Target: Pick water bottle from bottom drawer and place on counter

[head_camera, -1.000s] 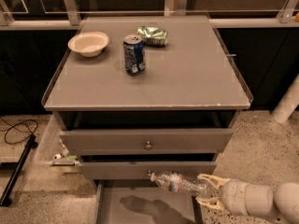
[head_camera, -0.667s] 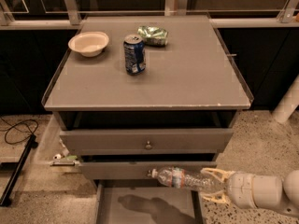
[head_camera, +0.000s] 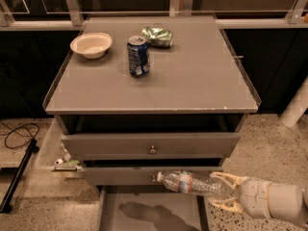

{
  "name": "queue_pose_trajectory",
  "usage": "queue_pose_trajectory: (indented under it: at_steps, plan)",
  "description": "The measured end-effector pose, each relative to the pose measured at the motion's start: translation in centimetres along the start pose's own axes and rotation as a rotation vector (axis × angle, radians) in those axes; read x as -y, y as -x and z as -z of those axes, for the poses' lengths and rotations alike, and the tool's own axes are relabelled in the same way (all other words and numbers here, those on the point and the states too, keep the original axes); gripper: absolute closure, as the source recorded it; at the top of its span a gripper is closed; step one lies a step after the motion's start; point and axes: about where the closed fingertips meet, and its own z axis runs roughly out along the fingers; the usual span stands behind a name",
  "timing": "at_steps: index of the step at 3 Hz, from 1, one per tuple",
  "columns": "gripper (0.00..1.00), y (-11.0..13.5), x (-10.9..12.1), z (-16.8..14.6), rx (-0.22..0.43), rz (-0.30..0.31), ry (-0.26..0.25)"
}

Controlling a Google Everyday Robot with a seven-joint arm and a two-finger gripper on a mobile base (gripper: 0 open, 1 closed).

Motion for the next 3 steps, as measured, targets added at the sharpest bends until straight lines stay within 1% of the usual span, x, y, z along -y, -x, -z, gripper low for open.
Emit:
queue_pose_trajectory:
  at_steps: [1,2,3]
  plan:
    - [1.0,4.8,1.6,4.6,0.025,0.096,-0.063]
    - [1.0,9.1,3.2,8.8,0.042,0.179,-0.109]
    - [1.0,12.4,6.3,12.8,0.069,0.219,-0.143]
